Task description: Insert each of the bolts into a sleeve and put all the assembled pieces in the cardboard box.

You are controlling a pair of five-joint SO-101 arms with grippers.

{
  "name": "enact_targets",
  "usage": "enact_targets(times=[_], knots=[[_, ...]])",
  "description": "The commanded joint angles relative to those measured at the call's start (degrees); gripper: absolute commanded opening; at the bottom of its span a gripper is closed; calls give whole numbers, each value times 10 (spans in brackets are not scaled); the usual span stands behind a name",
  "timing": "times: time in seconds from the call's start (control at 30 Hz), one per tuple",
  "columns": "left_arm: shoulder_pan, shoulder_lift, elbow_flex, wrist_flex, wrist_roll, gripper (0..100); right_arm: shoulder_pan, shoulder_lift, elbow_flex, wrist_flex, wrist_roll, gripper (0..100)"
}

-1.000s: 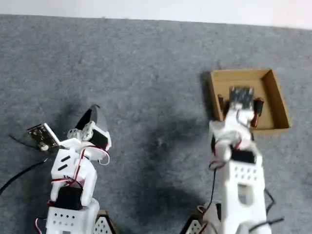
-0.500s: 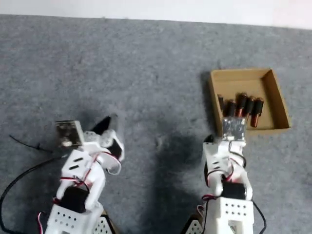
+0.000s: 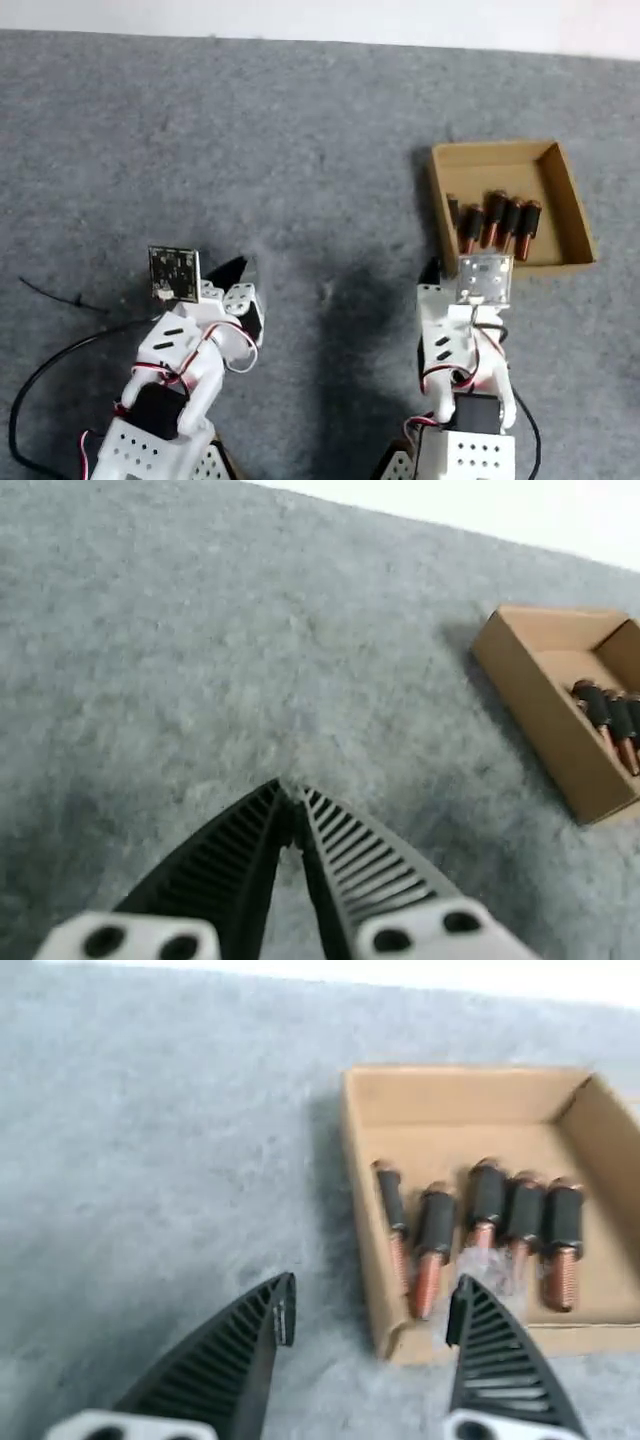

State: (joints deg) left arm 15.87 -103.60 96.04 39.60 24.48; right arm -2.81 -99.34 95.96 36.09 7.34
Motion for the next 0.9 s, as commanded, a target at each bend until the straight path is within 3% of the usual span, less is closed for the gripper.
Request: enact_targets(times=[0.0, 0.27, 0.67, 0.87], knots=[[9, -2, 12, 33, -16, 10, -25, -7, 73, 45, -4, 224], [13, -4, 12, 242, -185, 10, -50, -8, 73, 224, -1, 224], [9, -5, 12, 260, -246, 10, -49, -8, 74, 278, -1, 224], [9, -7, 12, 338, -248, 11, -49, -9, 74, 278, -1, 224]])
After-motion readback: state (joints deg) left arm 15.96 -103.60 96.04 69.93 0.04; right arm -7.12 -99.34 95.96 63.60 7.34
